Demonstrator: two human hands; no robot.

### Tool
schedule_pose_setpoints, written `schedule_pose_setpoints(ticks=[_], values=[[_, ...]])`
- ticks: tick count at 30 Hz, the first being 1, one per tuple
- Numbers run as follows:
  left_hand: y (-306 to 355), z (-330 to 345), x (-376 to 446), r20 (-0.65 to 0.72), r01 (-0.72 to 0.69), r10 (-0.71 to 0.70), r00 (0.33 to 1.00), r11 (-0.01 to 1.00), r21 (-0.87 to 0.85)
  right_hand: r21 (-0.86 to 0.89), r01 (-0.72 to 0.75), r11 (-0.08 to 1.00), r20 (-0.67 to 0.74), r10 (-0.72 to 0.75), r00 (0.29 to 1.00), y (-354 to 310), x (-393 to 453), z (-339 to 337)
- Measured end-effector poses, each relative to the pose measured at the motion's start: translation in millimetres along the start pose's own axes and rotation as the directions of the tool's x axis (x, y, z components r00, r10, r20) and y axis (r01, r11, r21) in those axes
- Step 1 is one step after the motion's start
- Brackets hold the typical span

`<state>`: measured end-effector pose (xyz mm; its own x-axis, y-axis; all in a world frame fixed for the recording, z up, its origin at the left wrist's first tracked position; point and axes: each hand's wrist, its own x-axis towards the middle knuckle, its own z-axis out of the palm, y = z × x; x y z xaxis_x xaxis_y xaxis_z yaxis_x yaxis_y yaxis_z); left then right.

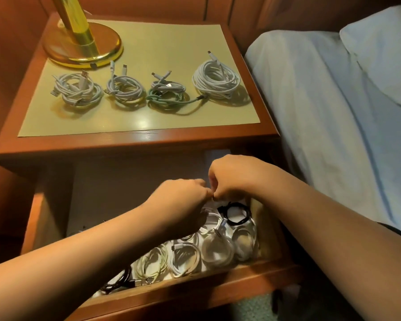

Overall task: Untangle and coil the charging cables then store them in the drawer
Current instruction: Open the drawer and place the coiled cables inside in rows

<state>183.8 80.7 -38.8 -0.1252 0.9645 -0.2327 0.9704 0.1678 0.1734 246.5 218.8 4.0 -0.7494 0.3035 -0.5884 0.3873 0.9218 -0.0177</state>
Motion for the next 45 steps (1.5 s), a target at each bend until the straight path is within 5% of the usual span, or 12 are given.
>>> schedule_pose_setpoints(ticks=[7, 11, 20, 24, 36, 45], values=[[-54, -56, -47, -0.278, 0.239, -0.239, 0.93, 0.97, -0.034, 0.249, 0.239, 0.938, -0.315, -0.155, 0.936, -14, 3, -15], [-101, -86, -82, -0.403, 0.261, -0.349, 0.846, 0.931, -0.256, 0.305, 0.39, 0.869, -0.435, -0.237, 0.869, -32, 3, -27], [-187, -109, -117, -0.527, 0.395, -0.588, 0.614, 0.806, -0.44, 0.188, 0.495, 0.848, -0.641, -0.276, 0.716, -103, 39, -81], [-204, -86, -121, -0.461, 0.463, -0.651, 0.603, 0.757, -0.462, 0.079, 0.434, 0.898, -0.681, -0.27, 0.681, -134, 75, -109], [-218, -75, -111, -0.414, 0.462, -0.686, 0.599, 0.718, -0.521, -0.008, 0.288, 0.958, -0.627, -0.229, 0.744, -167, 137, -132], [-213, -64, -99, -0.375, 0.491, -0.635, 0.675, 0.766, -0.413, 0.109, 0.427, 0.898, -0.729, -0.219, 0.648, -156, 124, -141]])
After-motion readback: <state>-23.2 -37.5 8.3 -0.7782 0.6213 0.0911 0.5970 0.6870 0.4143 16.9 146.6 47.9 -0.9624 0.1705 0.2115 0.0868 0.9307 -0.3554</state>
